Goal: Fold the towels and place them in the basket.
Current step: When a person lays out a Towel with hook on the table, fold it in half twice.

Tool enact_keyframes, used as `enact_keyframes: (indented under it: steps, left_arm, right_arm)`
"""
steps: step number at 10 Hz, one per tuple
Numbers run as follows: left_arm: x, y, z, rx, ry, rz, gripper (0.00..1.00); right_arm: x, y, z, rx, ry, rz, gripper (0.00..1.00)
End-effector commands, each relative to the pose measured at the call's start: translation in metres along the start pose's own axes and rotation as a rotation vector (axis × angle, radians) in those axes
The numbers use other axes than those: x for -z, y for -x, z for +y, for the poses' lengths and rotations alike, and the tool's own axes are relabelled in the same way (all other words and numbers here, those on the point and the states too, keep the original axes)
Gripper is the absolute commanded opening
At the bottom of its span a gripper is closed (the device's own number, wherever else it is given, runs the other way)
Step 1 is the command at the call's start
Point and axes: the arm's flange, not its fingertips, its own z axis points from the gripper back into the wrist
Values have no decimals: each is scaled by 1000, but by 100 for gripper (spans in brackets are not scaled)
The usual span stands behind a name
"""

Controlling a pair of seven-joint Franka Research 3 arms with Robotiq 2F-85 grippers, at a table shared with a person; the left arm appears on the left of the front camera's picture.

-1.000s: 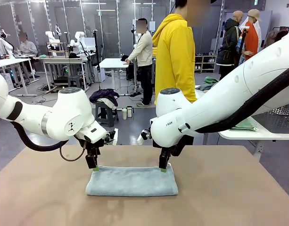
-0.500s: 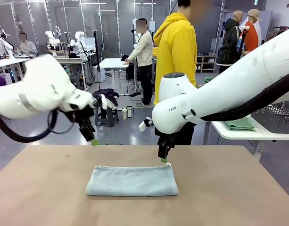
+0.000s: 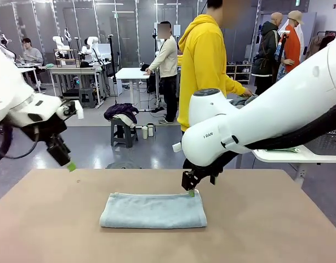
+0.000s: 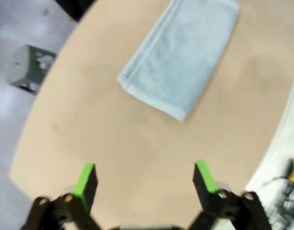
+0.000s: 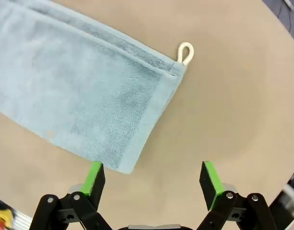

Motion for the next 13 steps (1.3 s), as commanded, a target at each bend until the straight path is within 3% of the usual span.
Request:
enact_keyframes:
  steps: [1,4,5,8,13]
  left_arm:
    - [-8,27,-31,-49,-46,-18,100]
    - [-12,62,-48,-89,-41,-50,100]
    - [-12,64,-48,-64,-45,-60,100]
    - [-16,53,-37,-75,-20,-41,100]
    - [-16,53,-37,-75,-20,-41,100]
  right_arm:
    - [10,9,6,188,28,-41,100]
    - [8,8,1,330,-3,-78,100]
    - [11,6,-1,237,-10,-29,100]
    - [11,6,-1,237,-10,-29,100]
    - [51,-7,-6,394,-65,2,100]
